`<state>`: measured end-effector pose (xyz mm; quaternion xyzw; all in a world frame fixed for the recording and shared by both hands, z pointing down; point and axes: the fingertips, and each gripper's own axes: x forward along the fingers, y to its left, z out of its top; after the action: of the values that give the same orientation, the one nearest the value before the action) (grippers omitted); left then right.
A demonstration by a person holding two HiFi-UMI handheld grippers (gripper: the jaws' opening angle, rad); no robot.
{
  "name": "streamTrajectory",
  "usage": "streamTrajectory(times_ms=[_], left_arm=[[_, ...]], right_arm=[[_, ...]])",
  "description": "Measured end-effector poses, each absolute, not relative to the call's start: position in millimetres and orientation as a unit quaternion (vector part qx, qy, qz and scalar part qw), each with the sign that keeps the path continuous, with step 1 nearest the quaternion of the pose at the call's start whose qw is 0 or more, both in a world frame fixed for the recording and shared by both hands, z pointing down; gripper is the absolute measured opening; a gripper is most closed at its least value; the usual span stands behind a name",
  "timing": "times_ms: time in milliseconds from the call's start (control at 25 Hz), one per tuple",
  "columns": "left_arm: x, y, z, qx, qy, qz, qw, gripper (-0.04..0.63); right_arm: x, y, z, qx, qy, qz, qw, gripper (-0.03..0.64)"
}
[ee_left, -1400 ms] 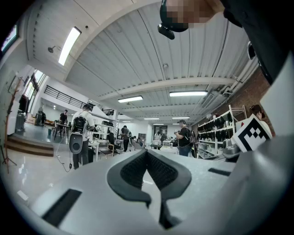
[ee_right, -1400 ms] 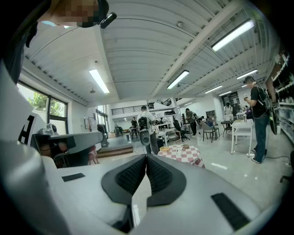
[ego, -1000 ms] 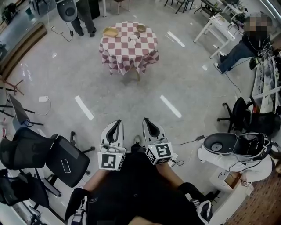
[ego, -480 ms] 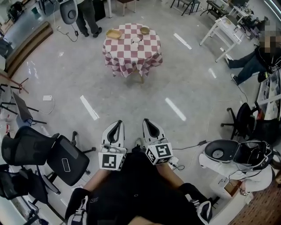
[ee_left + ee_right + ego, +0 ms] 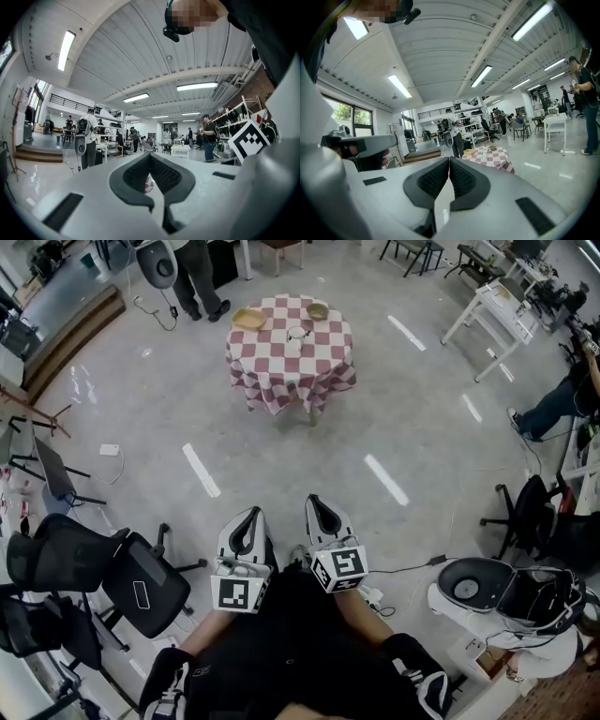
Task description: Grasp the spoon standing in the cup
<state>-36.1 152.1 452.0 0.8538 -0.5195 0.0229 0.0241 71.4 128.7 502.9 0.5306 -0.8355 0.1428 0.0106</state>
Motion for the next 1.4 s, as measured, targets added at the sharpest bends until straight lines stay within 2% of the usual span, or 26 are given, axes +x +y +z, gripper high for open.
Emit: streamTrajectory(times_ms=[360, 520, 880, 1160, 1400], left_arm=[[-54.4, 26.1, 471.9, 0.861, -0.507, 0.021, 0.040, 0.009], [-70.7, -51.7, 453.9, 0.870, -0.491, -0.001, 0.035, 0.009], [-101.4, -164.8, 460.8, 0.889, -0.455, 0.019, 0.049, 0.009], [-105.4, -226.1, 472.7, 0.888, -0.453, 0.020, 0.077, 0.009], [-92.3, -301.7, 469.2, 0.882, -0.468, 0.024, 0.054, 0.009]], right_arm=[[54.2, 14.3, 520.3, 0.541, -0.828, 0.140, 0.035, 0.026], [36.0, -55.4, 518.3, 0.551, -0.822, 0.133, 0.050, 0.026], [18.2, -180.7, 518.6, 0.589, -0.791, 0.159, 0.037, 0.028], [28.9, -252.7, 535.0, 0.599, -0.779, 0.181, 0.043, 0.028], [52.0, -338.3, 553.9, 0.594, -0.777, 0.201, 0.041, 0.028]])
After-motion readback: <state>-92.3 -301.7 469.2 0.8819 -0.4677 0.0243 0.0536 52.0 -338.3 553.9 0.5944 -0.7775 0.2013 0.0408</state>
